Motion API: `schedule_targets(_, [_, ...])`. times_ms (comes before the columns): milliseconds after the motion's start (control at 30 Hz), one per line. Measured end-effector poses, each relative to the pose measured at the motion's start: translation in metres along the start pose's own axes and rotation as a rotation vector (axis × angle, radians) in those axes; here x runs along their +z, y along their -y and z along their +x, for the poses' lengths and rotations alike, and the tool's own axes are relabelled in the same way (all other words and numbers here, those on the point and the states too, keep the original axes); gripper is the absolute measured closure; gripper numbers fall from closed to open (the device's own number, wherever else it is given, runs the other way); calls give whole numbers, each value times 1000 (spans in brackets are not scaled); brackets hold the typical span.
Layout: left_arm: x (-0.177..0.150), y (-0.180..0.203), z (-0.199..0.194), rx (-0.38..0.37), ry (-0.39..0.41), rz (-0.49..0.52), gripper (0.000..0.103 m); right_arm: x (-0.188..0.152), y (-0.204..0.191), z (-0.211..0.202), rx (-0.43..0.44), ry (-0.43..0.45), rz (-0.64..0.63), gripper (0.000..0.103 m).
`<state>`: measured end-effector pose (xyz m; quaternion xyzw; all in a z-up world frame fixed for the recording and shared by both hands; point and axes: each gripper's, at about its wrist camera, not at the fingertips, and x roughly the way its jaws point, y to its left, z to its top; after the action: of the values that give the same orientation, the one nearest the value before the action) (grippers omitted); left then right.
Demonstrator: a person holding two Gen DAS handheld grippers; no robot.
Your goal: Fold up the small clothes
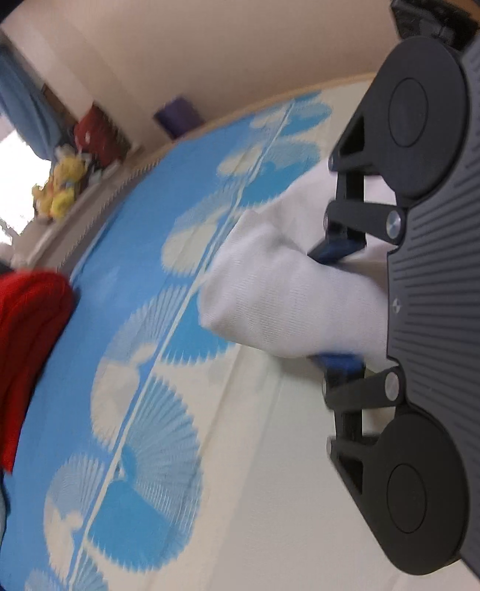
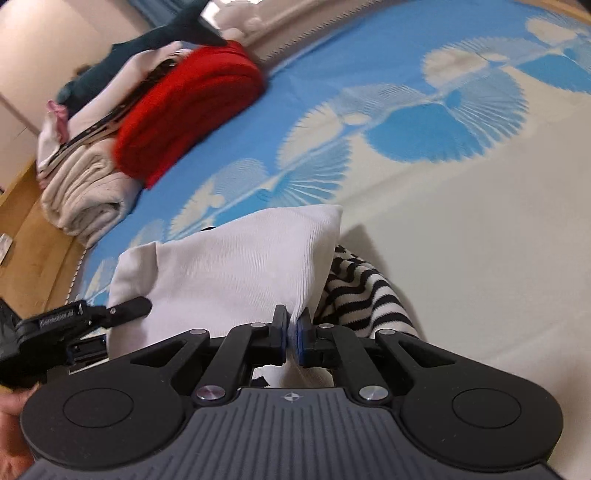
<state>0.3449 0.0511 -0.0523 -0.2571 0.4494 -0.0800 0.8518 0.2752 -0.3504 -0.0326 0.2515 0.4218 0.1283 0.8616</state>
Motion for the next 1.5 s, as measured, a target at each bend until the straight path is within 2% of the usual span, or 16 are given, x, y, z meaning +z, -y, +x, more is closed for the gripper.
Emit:
schedule_targets(100, [8, -8, -21, 97, 66, 32, 41, 0, -9, 8, -16, 8, -1, 99])
schedule_targets(200, [4, -4, -36, -11, 21, 89, 41, 2, -15, 14, -56, 21, -23, 99])
schedule_targets(333, [-25, 19, -35, -102, -131, 295, 41, 0, -12, 24, -130, 6, -5, 99])
schedule_targets(433, [-61, 28, -6, 102, -254, 511, 33, -4, -16, 31, -185, -4, -13, 95])
schedule_targets(467, [-68, 26, 1, 180, -273, 556, 29, -6, -18, 32, -215, -12, -26, 84])
schedule_targets(500, [-67, 22, 2, 201, -277, 549, 26, -9, -20, 33, -239, -21, -40, 70])
schedule_targets(567, [-56, 9, -6, 186, -261, 436, 26, -15, -23, 26, -238, -13, -58, 58])
schedule_targets(733, [-40, -6, -35, 123, -210, 324, 28, -22, -9, 11, -157, -107, -34, 56])
schedule_targets(800, [-46, -6, -40, 99, -238, 319, 28, -27, -4, 9, -116, -168, -42, 60])
schedule_targets(833, [-49, -5, -41, 92, -251, 325, 28, -30, -5, 8, -118, -179, -76, 69])
schedule_targets(867, [-51, -3, -42, 90, -266, 341, 28, -32, -6, 7, -123, -186, -111, 103])
schedule_targets(1000, [-71, 7, -34, 51, -321, 430, 28, -29, 6, -13, -95, -128, -52, 102])
schedule_targets(1100, [-91, 7, -12, 165, -395, 547, 26, -30, 16, -16, -131, -154, -22, 102])
schedule_targets(1200, [-96, 3, -4, 197, -427, 543, 25, -36, 9, -12, -174, -179, -83, 102])
schedule_targets(1333, [-90, 4, -12, 198, -403, 526, 26, -37, 5, -7, -220, -188, -116, 102])
schedule_targets(1500, [-77, 11, -33, 169, -267, 505, 27, -34, 0, -5, -320, -146, -161, 103])
